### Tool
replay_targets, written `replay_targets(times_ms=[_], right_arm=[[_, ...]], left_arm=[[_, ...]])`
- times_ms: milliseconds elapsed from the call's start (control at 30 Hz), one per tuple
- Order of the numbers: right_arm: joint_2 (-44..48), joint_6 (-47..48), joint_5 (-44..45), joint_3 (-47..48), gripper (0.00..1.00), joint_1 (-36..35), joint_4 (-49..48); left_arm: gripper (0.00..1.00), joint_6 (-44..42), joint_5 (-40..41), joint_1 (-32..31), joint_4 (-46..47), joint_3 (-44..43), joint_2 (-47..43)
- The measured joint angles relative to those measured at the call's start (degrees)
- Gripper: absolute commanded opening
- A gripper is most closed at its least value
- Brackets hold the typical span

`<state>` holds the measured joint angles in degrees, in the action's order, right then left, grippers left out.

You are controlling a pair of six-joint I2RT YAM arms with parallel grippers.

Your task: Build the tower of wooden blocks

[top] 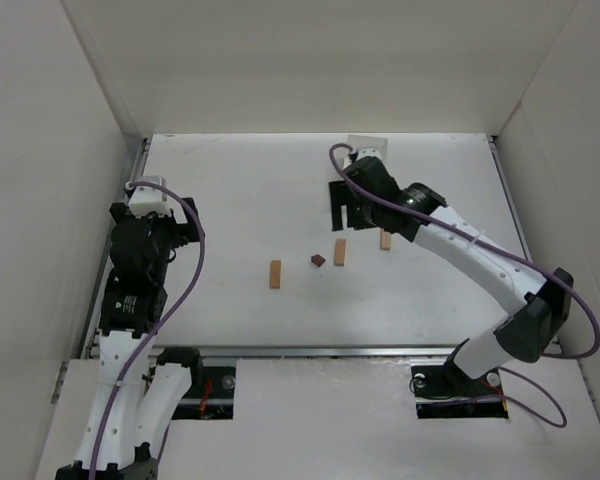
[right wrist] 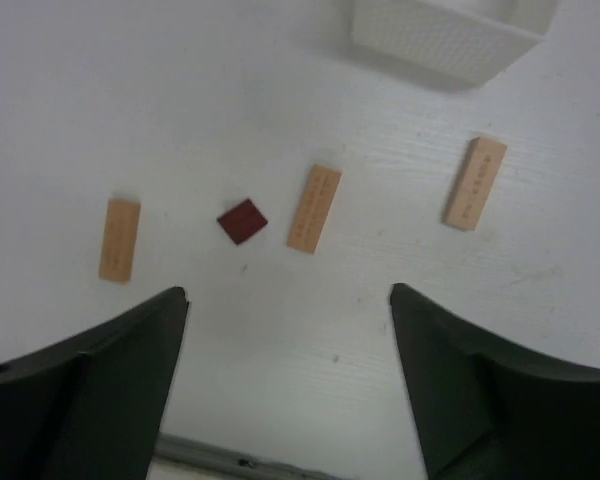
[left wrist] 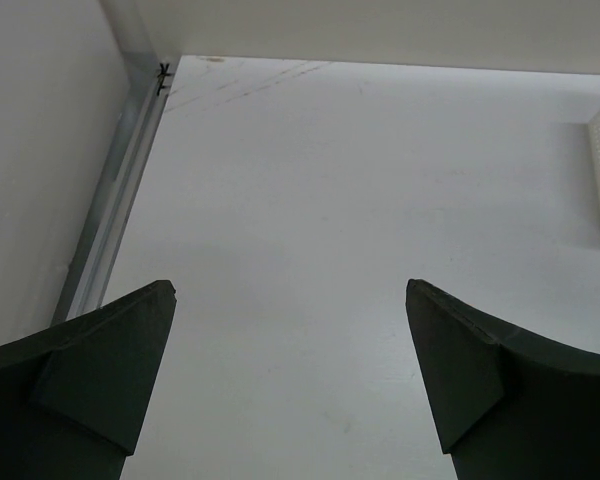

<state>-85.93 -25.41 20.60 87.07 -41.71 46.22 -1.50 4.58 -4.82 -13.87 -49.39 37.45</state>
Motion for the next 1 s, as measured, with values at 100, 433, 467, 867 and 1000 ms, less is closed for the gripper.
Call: replay_targets(times_ms=[100, 433, 467, 867, 1000], right_arm=[[-5.3, 1.7, -1.9, 1.5, 1.00, -4.9, 3.5], [-25.1, 3.9, -7.9, 8.5, 0.81, -10.2, 5.0], [-26.7, 3.7, -9.0, 10.5, 0.77, -10.4, 4.6], [-41.6, -7.3, -12.2, 21.7, 0.70, -14.2, 2.3], [-44.1, -10.4, -12.1, 21.7, 0.69, -15.0, 3.4]], left_arm=[[1.00, 0.0, 1.4, 0.0, -1.8, 0.8, -1.3], [1.00, 1.1, 2.2, 0.0, -7.1, 0.4, -1.6], [1.00, 1.2, 2.1, 0.0, -7.5, 0.4, -1.6], [1.00, 2.0, 1.5, 0.0, -8.5, 0.6, -8.5], [1.00, 2.1, 1.5, 0.0, -7.9, 1.6, -9.0]])
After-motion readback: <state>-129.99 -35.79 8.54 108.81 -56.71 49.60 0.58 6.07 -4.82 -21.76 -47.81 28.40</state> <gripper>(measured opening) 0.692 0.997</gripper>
